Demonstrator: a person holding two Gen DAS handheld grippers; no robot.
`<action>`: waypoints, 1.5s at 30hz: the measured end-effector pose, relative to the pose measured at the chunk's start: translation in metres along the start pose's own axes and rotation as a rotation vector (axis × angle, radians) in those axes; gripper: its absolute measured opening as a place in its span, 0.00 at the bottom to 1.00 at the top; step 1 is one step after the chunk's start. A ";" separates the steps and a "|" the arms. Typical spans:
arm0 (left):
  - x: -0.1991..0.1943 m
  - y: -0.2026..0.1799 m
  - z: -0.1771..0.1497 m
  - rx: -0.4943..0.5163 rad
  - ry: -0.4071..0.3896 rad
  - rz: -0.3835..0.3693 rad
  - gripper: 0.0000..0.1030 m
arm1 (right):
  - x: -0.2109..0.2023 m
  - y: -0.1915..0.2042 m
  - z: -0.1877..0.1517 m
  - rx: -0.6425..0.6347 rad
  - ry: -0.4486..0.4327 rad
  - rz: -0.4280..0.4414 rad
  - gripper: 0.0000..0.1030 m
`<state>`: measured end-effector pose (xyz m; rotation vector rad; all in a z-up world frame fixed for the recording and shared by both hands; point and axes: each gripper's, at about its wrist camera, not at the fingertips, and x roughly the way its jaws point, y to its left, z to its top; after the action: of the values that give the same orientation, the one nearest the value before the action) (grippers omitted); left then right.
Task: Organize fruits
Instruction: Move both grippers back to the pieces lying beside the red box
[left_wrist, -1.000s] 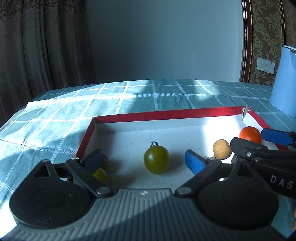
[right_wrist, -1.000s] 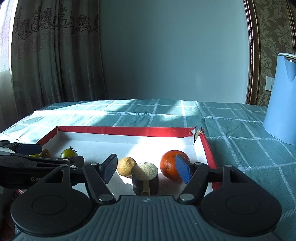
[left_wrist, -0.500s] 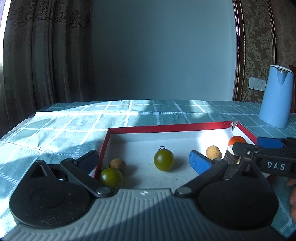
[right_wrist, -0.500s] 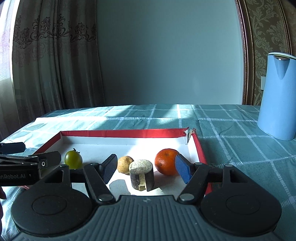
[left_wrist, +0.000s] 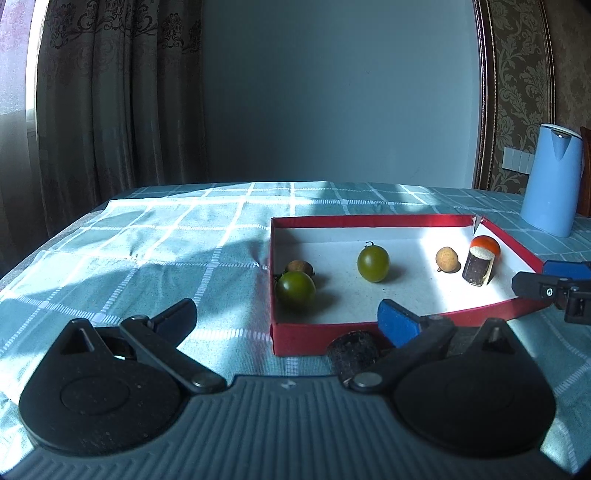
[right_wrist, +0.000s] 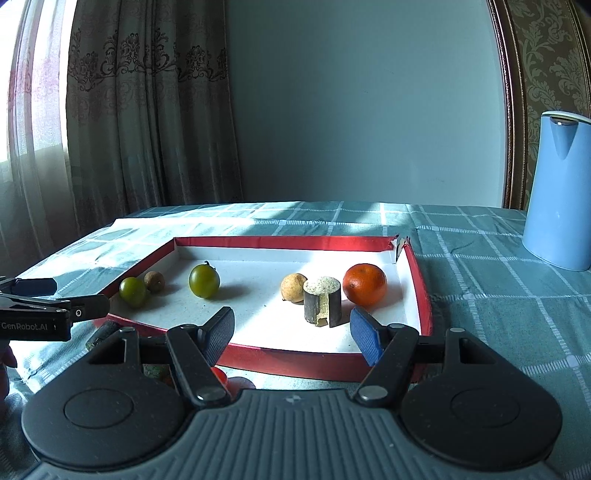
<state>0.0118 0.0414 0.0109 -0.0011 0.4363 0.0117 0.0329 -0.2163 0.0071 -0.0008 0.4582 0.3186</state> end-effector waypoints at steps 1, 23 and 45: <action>-0.001 0.001 -0.002 0.002 0.007 -0.010 1.00 | -0.002 0.000 -0.001 -0.001 0.006 0.006 0.67; 0.033 -0.007 -0.011 0.042 0.239 -0.027 1.00 | -0.006 0.031 -0.022 -0.082 0.164 0.158 0.67; 0.035 -0.007 -0.011 0.041 0.244 -0.027 1.00 | 0.011 0.060 -0.024 -0.149 0.227 0.117 0.31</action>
<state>0.0390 0.0345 -0.0136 0.0326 0.6806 -0.0243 0.0136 -0.1573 -0.0155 -0.1573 0.6601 0.4701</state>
